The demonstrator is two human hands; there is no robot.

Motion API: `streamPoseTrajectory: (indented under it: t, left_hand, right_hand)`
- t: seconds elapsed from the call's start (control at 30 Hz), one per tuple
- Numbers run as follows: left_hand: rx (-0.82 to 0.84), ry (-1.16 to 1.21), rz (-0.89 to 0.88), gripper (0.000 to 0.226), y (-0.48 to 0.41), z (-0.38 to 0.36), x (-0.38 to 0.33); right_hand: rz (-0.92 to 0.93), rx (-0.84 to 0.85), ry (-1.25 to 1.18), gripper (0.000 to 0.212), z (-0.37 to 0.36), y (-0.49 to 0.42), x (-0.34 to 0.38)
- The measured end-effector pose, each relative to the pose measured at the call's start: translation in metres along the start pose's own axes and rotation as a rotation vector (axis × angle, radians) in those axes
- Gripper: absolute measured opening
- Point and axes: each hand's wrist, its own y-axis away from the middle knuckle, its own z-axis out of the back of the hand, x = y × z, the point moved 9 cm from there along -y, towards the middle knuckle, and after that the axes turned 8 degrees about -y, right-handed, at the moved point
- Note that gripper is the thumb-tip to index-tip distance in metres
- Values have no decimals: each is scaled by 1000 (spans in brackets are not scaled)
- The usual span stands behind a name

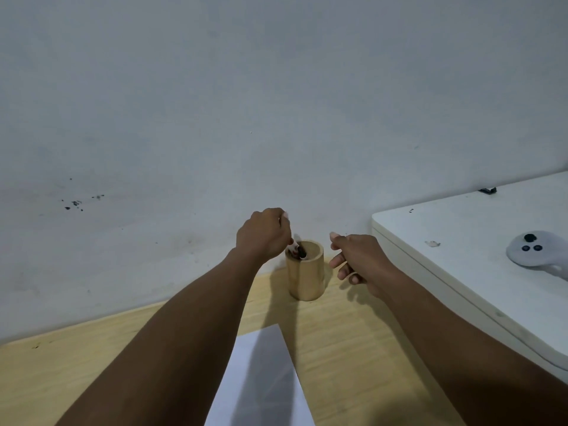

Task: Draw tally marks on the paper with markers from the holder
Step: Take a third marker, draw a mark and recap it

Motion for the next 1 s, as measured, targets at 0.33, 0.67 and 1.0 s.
streamPoseTrajectory:
  t: [0.33,0.67,1.0]
  left_hand:
    - [192,203,151,21,-8,-24,13]
    - [0,259,42,14,9,49,9]
    - [-98,398,133,21,77,137,97]
  right_hand:
    - [-48,-13,-36,30,12,-1,-13]
    - [-33,57,-121,29,-33,17,14]
    - [-311,430,-406,77,-190,93,11]
